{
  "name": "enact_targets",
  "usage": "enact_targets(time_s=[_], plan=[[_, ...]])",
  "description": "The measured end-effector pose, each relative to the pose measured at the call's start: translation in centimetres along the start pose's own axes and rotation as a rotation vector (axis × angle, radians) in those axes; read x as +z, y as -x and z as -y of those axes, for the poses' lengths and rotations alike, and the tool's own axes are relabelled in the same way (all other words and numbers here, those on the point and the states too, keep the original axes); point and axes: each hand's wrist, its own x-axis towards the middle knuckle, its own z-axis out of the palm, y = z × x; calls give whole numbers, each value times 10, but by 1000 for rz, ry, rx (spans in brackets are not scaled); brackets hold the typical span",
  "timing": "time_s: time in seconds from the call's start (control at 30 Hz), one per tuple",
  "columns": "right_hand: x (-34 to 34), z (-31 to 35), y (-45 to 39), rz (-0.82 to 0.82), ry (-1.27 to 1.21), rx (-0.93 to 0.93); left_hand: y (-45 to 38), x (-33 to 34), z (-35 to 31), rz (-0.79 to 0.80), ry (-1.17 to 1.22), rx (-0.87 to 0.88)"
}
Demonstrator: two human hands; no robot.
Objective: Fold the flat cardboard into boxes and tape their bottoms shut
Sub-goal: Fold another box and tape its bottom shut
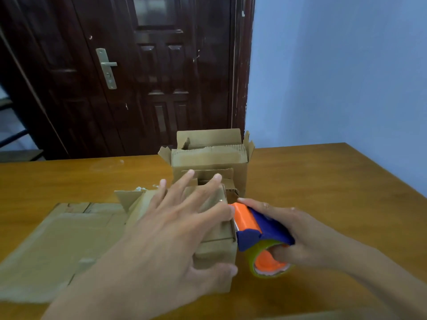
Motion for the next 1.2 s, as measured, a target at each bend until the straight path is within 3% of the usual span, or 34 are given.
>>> enact_targets(time_s=[0.1,0.3,0.4,0.53,0.6,0.7,0.8,0.97,1.1,1.2], plan=[[8,9,-1,-2,-87,20,-2,-4,-2,-4,-60,-55],[10,20,0,-71,-23,35,-15,-7,10,-58,-234,69],[-20,44,-2,-105,121,37,-9,-20,21,-172,-110,110],[-87,112,-6,-256,332,13,-6,-32,34,-585,284,104],[-110,147,-14,-224,544,24,-6,-16,34,-748,483,93],[-108,178,-33,-48,735,73,2,32,34,-874,705,34],[-75,177,-47,115,758,87,17,84,34,-890,820,-72],[-47,174,-56,159,825,25,36,127,36,-923,914,-123],[-18,175,-64,314,880,16,44,146,41,-748,885,-84],[-16,164,-64,291,881,21,47,153,41,-669,946,-149]])
